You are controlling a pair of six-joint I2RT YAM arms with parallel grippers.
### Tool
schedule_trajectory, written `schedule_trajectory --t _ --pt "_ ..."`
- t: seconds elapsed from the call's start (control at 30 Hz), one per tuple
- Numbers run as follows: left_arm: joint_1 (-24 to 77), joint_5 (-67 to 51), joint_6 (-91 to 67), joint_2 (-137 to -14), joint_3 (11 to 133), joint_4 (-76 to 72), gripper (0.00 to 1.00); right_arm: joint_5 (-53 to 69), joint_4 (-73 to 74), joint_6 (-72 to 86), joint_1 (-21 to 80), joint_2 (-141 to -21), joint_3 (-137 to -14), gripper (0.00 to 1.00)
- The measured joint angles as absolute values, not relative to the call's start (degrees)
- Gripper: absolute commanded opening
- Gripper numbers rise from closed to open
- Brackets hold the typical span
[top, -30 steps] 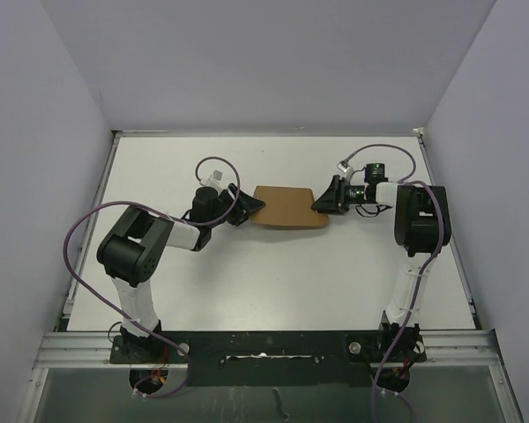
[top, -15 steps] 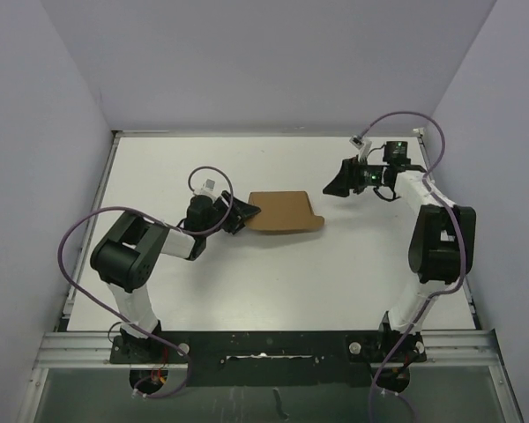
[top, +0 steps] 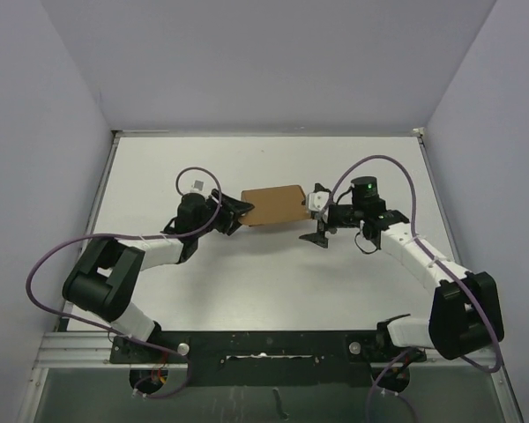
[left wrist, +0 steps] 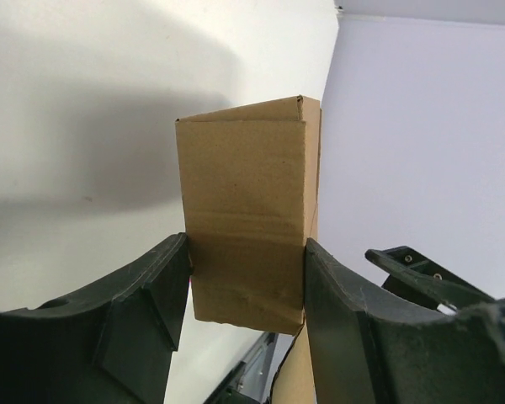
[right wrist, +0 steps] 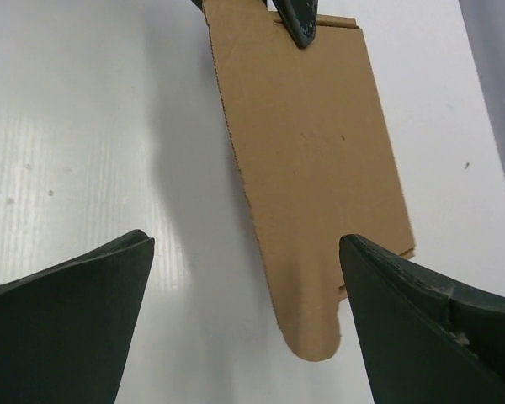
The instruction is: Fold the paper box
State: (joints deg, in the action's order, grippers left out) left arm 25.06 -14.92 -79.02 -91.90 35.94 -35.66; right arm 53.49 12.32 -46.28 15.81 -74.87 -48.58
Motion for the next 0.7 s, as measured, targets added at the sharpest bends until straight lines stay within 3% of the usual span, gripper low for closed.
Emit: schedule_trajectory --t 0.33,0.7 --pt "25.2 -14.9 -82.8 -89.8 37.4 -22.3 0.39 36.3 3.4 -61.2 27.4 -75.0 -42.7 0.98" --pt "25.8 -15.8 -85.3 -89.8 38.9 -20.1 0.39 24.0 -7.3 -67.8 33.6 -80.8 -38.9 0.97"
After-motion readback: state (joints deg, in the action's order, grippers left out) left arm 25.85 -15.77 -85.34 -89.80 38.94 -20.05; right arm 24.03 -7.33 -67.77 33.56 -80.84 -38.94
